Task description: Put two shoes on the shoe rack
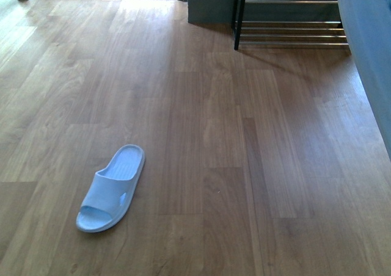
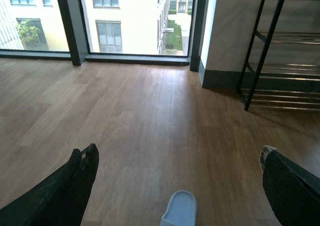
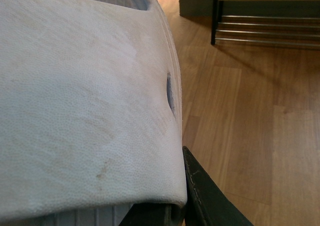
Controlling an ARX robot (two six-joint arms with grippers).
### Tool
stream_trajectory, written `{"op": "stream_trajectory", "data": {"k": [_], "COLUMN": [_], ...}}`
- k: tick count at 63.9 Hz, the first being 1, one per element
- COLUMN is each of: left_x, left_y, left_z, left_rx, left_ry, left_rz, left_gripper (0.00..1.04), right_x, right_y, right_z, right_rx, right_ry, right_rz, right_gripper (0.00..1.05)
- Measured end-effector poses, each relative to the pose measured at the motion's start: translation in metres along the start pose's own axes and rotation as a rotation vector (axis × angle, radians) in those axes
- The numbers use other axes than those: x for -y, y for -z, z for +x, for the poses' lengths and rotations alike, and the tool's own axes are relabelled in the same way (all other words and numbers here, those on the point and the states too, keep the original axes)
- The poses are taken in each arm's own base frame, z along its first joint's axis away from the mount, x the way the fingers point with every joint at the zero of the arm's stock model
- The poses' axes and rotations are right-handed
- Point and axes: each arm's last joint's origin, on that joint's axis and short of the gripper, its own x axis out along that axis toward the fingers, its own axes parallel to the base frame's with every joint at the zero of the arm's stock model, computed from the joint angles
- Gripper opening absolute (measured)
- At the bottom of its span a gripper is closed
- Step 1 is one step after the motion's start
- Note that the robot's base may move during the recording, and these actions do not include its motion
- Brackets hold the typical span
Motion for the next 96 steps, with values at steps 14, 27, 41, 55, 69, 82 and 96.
{"op": "stream_trajectory", "data": {"k": [14,27,41,55,69,82,96], "left_x": [0.000,0.000,0.000,-0.020,-0.064,-0.071,-0.059], "left_y": [0.000,0.000,0.000,0.005,0.028,0.097,0.191], "left_z": [0.000,0.000,0.000,0.022,0.098,0.153,0.177], "left_rx": [0.000,0.000,0.000,-0.348,-0.497,-0.680,-0.800], "left_ry": [0.001,0.000,0.000,-0.416,-0.240,0.175,0.617], "left_rz": [0.000,0.000,0.000,0.177,0.695,1.168,1.400], "left_gripper": [0.95,0.95,0.95,0.95,0.95,0.95,0.95], "right_x": [0.001,0.001,0.001,0.001,0.001,0.001,0.001], "right_y": [0.000,0.000,0.000,0.000,0.000,0.000,0.000], "right_z": [0.000,0.000,0.000,0.000,0.000,0.000,0.000], "right_rx": [0.001,0.001,0.000,0.000,0.000,0.000,0.000], "right_ry": [0.005,0.004,0.004,0.003,0.003,0.003,0.003], "right_rz": [0.002,0.001,0.002,0.002,0.002,0.002,0.001], "right_gripper": [0.01,0.01,0.01,0.01,0.01,0.01,0.01]}}
